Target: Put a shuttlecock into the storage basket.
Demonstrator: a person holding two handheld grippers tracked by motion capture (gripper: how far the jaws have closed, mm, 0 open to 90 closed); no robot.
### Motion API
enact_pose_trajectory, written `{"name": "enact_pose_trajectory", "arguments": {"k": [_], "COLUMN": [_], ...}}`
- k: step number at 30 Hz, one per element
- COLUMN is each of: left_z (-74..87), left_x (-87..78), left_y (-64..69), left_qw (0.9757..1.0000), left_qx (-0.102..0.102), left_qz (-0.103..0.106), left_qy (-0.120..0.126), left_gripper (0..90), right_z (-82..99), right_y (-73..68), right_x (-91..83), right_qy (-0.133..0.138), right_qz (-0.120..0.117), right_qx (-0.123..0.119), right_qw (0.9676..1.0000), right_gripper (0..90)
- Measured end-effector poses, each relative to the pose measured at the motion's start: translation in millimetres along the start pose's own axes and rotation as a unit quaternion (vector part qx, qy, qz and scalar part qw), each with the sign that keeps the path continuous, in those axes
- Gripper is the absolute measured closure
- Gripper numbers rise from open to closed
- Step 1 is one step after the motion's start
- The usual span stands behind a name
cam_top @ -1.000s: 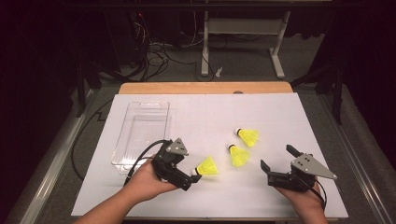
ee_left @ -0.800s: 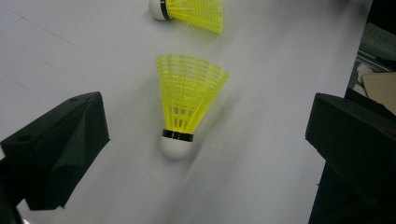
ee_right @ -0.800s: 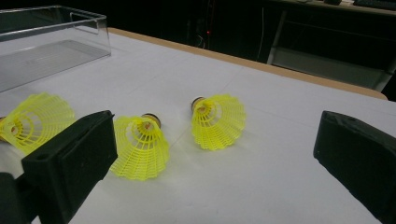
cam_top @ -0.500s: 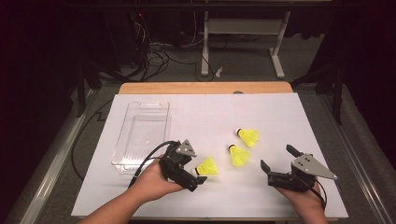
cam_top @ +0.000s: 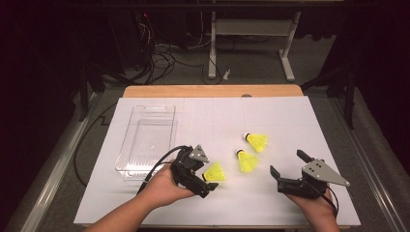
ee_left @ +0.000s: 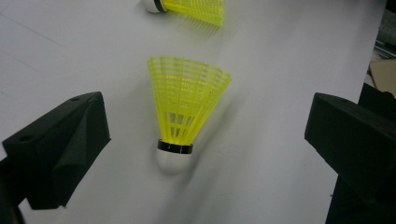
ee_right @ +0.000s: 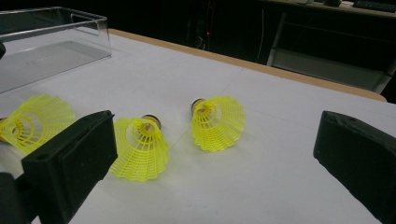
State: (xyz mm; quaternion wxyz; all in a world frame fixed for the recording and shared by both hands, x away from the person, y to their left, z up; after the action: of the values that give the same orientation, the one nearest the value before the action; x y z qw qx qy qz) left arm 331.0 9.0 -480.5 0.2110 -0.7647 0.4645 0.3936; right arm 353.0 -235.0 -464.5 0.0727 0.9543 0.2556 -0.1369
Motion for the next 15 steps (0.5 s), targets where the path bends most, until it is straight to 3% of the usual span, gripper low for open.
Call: {"name": "enact_pose_trajectory", "arguments": {"k": [8,15], "left_z": [-1.6,-5.1], "left_x": [12.1,19.7], "left_y": [2.6,-0.8], "left_qw": [0.9998,0.9999], "left_qx": [0.011,0.008], "left_qz": [0.001,-0.001], "left_qy": [-0.014,-0.014], "left_gripper": [2.7,6.1], "right_z": [0.1,0.0], "right_y": [-0.1,0.0], "right_x": [0.3,0.1], "right_qy": [0.000,0.000], "right_qz": [0.000,-0.001], "right_qx": [0.000,0.000], "right_qw": [1.0000,1.0000], "right_gripper": [0.0,0.0]}}
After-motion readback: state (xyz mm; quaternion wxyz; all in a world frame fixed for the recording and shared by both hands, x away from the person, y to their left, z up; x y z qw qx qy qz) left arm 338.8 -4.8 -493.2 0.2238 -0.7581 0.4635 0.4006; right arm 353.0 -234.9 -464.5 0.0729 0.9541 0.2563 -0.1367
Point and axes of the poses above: each handheld gripper's, and its own axes: x roughly forward along the jaws, z roughly out of its underside, y roughly to its right, the point moved 10 cm from there along x, roughly forward along the jaws, and after that the axes turned 3 degrees about -z, right-handed, at the moved point
